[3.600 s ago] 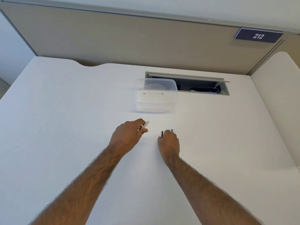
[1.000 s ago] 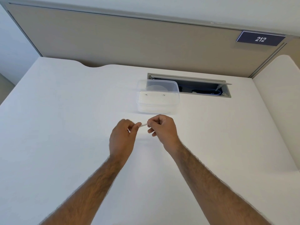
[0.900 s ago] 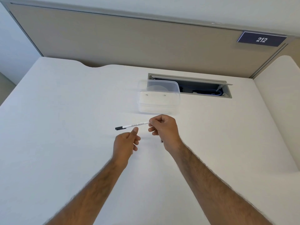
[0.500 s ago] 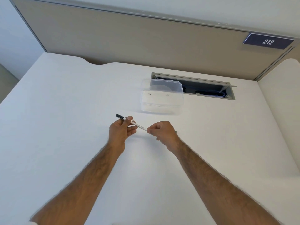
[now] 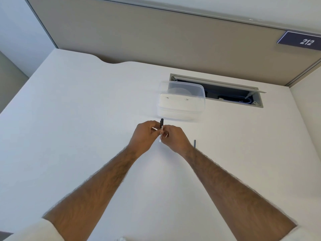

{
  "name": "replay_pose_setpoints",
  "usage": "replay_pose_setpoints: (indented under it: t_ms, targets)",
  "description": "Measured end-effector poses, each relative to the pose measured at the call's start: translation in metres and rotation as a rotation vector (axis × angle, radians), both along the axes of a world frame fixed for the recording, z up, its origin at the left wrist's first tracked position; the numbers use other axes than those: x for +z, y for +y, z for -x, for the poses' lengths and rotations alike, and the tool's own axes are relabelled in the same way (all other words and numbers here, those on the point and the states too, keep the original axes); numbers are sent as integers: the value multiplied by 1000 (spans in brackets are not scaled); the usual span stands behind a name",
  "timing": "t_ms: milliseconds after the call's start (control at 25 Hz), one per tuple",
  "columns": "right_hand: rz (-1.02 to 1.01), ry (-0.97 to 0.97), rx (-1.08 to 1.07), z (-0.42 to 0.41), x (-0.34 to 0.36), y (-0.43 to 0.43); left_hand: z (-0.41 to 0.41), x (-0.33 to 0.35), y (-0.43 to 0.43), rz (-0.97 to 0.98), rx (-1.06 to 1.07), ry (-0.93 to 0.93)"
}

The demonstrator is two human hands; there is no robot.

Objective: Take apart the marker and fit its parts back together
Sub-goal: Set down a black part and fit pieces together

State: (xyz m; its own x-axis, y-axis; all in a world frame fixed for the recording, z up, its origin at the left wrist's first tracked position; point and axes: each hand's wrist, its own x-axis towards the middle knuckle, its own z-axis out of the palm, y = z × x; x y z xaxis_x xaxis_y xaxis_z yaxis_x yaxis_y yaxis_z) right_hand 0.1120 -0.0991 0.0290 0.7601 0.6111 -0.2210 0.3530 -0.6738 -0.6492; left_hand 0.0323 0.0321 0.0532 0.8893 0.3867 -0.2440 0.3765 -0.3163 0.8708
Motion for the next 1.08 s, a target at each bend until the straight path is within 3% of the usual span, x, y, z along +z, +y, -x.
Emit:
replay_pose_setpoints:
  t_ms: [200, 640, 1080]
  targets:
    - [-5, -130, 39, 6, -6, -6, 6, -1, -2, -74, -46, -32]
    - [53, -114, 7, 14, -5, -14, 2, -4, -13, -296, -138, 16]
    - [-95, -87, -78, 12, -2, -16, 4, -2, -16, -187, -91, -57]
